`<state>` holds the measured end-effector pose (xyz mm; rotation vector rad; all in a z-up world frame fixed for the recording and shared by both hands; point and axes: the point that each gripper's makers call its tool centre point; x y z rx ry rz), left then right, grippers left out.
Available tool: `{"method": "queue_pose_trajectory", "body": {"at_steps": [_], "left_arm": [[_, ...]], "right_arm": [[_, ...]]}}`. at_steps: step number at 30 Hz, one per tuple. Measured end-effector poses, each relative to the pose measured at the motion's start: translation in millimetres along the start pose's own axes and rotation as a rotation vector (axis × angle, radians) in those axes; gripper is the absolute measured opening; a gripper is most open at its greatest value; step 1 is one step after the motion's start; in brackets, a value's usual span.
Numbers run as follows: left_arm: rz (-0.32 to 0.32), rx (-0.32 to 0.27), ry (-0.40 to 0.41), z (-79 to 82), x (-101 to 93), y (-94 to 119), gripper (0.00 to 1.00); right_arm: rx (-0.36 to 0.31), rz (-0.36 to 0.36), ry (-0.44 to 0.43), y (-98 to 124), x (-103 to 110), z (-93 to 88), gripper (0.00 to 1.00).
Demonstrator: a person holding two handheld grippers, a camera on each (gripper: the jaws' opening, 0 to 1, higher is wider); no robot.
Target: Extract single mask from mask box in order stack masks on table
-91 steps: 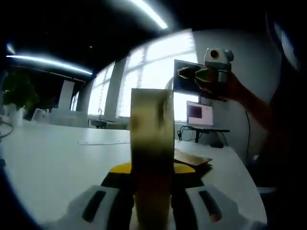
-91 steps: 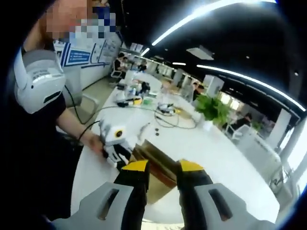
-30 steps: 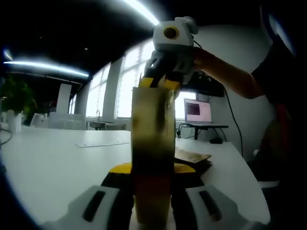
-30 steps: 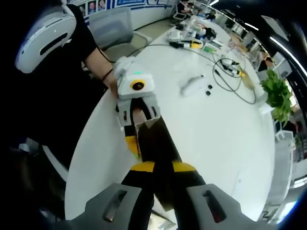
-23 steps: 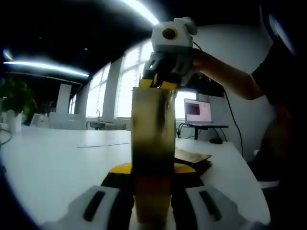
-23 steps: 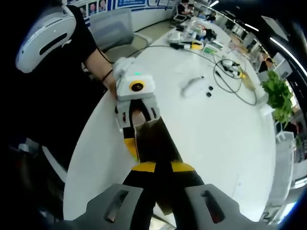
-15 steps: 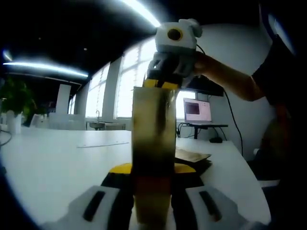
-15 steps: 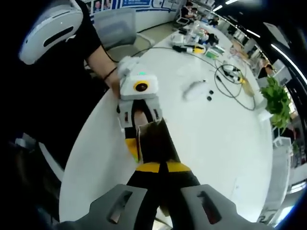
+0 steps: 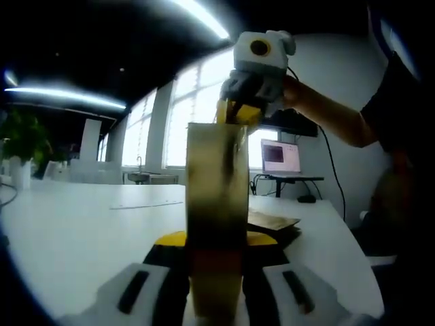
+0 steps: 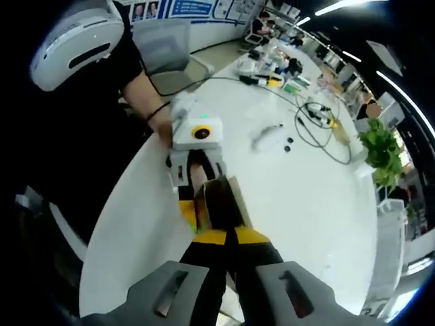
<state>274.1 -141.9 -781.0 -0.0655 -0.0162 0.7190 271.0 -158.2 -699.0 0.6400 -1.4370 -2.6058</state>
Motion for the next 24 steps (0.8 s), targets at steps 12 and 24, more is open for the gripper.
{"method": "queue_pose_trajectory", "body": {"at_steps": [12,24], "left_arm": [[0.0,0.0,-0.002,2.4,-1.4,-4,0.31],[0.001,0.0,-0.004,3.6,-1.4,-5,0.31]], "right_arm": [[-0.071,-0.095,-0.058,24,-4,2.0,0.0],[-0.178,-0.21,-0.173,36,-11,0.4,0.0]]}}
Point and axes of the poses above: the point that each gripper's makers call its tool centre point, and the gripper's own axes: y roughly backward along the fingers, x roughly to its left, z roughly out of its top, and after that the axes turned 3 degrees about -y, right-handed
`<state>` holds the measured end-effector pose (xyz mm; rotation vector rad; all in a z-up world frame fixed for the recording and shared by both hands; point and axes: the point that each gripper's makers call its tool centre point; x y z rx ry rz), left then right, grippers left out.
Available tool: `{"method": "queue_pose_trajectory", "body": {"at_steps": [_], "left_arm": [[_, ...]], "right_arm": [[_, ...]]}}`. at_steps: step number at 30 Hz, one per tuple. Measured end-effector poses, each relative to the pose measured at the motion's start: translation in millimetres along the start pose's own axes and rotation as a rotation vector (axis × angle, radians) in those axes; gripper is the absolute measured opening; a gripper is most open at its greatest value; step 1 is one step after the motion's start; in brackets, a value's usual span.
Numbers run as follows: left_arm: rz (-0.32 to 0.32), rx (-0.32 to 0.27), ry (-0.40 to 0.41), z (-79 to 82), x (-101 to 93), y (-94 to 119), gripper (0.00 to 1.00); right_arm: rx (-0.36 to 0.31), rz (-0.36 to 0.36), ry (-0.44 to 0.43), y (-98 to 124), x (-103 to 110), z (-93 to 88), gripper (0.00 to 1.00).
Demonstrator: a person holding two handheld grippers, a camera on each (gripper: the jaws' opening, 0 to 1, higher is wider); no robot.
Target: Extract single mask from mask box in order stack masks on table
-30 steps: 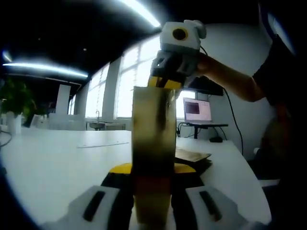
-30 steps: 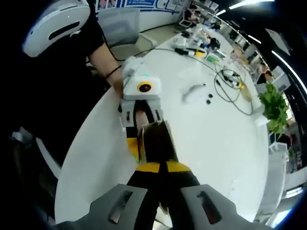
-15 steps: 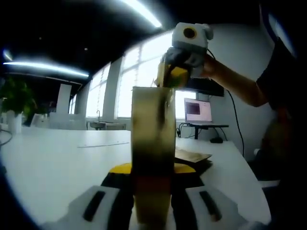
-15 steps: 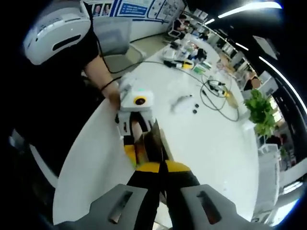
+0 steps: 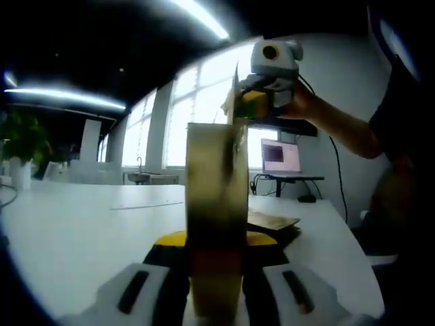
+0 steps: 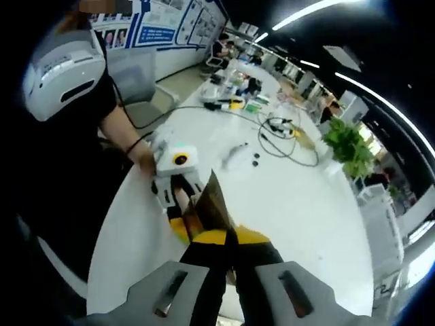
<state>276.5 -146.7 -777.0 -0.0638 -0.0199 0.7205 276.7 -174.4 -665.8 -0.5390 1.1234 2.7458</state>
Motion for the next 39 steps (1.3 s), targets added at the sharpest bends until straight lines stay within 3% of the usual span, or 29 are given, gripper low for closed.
{"method": "queue_pose_trajectory", "body": {"at_steps": [5,17,23,39], "left_arm": [[-0.001,-0.001,-0.002,0.4,0.0,0,0.31],[-0.005,-0.001,-0.002,-0.2,0.3,0,0.31],[-0.004,0.0,-0.004,-0.5,-0.3,1,0.31],[-0.005,-0.001,-0.002,-0.9,-0.1,1,0.31]], "right_arm": [[-0.036,-0.083,-0.016,7,3,0.9,0.0],[-0.218,-0.305,-0.118,25,-6,12.7,0.0],[-0.367,-0.446,-0.207,53,-13,25.7,0.0],[-0.457,-0.587,-0.272,75,-21,25.5,0.0]]}}
Point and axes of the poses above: the point that each gripper's makers call its tool centre point, and the gripper's own axes: y roughly backward along the fingers, x roughly to its left, z roughly out of its top, and after that the axes turned 3 degrees about -y, right-handed
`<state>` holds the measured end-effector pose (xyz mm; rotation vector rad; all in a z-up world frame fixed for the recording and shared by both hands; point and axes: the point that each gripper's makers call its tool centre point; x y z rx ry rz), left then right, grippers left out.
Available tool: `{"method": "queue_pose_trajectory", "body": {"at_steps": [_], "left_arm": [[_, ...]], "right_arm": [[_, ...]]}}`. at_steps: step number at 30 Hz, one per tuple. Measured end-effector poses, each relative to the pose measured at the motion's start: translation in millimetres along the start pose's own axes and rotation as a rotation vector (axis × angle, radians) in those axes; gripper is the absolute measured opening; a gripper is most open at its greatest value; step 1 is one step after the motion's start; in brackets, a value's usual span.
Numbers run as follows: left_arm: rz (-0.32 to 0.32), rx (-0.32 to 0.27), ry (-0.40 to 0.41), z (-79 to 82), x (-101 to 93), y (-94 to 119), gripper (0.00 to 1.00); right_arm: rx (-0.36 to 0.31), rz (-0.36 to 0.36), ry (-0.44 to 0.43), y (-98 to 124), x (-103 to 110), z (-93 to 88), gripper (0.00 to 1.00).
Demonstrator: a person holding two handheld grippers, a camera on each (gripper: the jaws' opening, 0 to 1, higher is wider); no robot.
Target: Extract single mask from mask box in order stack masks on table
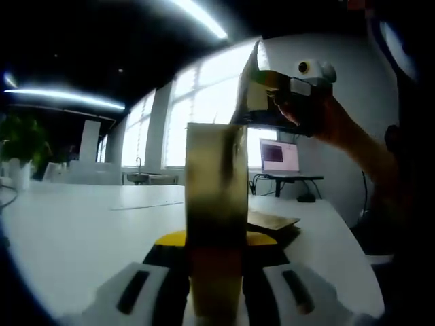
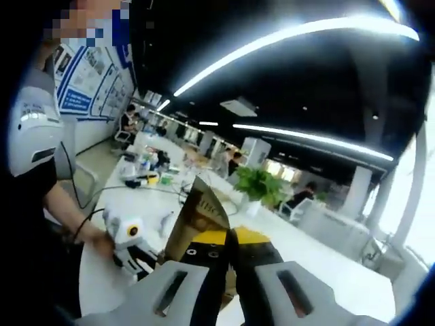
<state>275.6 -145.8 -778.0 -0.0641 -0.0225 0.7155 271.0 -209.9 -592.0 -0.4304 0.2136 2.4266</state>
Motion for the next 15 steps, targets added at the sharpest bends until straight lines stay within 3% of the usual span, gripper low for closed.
{"method": "queue_pose_trajectory", "body": {"at_steps": [5,15], "left_arm": [[0.001,0.0,0.001,0.3,-0.3,0,0.31],[0.003,0.0,0.0,0.3,-0.3,0,0.31]], "right_arm": [[-0.062,-0.053,-0.029,10,-10,9.9,0.0],[-0.073,-0.083,-0.049,19,-18,14.6,0.0]]}}
Point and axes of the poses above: the point that each gripper's makers call its tool centre point, and the gripper's own axes: y roughly backward along the fingers, x roughly to its left, z roughly out of its top, and after that the axes turned 3 degrees about -y, right-handed
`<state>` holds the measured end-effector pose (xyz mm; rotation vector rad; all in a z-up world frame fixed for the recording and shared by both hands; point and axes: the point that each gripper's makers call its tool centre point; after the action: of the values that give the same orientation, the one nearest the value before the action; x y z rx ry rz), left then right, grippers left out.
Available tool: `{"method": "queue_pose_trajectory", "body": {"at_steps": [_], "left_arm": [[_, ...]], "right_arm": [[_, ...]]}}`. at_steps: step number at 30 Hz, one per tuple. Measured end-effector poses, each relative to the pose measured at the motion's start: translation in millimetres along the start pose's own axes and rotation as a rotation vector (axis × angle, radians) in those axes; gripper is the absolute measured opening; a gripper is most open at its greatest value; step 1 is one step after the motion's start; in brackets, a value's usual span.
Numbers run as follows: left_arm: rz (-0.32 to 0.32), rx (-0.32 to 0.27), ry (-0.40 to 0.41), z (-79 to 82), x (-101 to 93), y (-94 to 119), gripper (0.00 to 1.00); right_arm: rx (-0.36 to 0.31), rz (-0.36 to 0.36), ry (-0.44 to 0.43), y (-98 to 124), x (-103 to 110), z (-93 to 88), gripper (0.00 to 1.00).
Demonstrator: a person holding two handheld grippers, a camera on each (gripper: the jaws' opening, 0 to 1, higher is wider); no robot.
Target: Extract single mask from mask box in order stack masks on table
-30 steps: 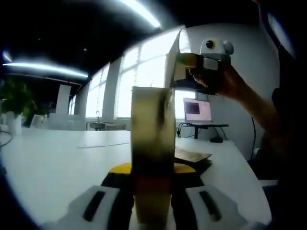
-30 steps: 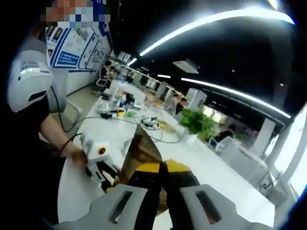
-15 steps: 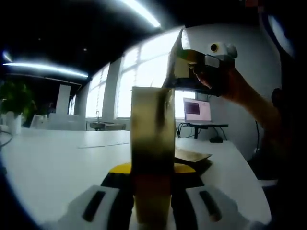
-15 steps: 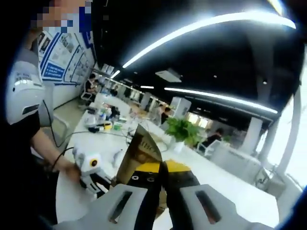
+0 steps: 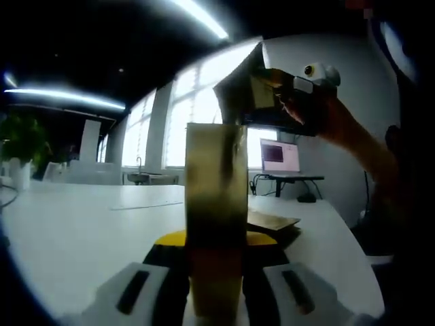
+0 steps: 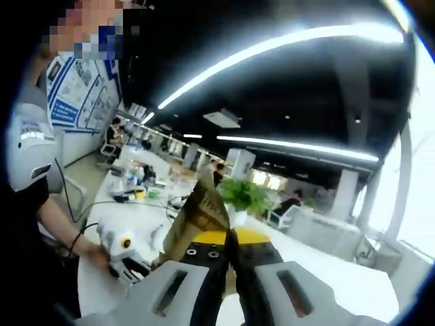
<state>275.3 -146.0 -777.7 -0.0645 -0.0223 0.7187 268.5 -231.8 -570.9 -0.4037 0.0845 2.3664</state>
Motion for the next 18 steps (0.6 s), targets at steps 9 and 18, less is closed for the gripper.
{"method": "queue_pose_trajectory", "body": {"at_steps": [9,18], "left_arm": [[0.0,0.0,-0.001,-0.1,0.3,0,0.31],[0.001,0.001,-0.004,-0.1,0.3,0,0.31]], "right_arm": [[-0.051,-0.052,-0.006,14,-10,17.8,0.0],[-0.08,-0.121,-0.034,35,-29,23.5,0.0]]}}
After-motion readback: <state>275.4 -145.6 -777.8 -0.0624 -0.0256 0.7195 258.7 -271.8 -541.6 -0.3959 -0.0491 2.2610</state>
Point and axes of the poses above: the point that each gripper's makers call its tool centre point, and the gripper's own axes: y roughly backward along the fingers, x roughly to its left, z roughly out of its top, and after that the axes turned 3 degrees about -y, right-handed
